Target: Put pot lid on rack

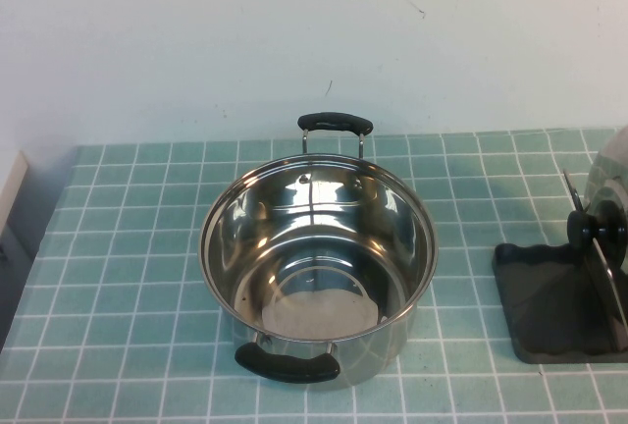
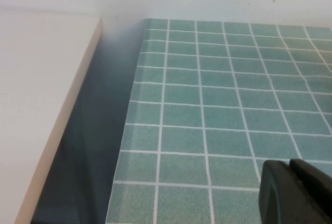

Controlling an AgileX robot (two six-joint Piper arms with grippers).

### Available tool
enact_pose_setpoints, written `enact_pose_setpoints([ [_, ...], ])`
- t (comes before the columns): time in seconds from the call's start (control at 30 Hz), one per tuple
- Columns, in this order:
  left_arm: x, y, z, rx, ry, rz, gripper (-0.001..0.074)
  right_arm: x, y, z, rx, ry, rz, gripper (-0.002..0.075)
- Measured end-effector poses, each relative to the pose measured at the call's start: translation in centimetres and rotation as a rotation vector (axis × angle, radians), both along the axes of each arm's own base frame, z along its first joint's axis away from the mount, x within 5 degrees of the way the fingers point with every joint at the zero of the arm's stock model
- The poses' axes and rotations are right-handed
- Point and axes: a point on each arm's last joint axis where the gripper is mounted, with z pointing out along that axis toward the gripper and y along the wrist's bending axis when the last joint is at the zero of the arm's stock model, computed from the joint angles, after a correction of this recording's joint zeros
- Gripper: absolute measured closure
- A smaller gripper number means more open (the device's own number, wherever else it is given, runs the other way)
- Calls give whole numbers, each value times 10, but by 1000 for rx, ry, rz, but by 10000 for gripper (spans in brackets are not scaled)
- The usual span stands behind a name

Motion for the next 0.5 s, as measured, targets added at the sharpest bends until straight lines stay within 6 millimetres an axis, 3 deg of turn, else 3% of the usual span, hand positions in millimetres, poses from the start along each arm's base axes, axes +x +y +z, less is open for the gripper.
enact_pose_setpoints([
  [0.5,0,-1,0,76,1,-60,737,0,0,0,0,0,0,729],
])
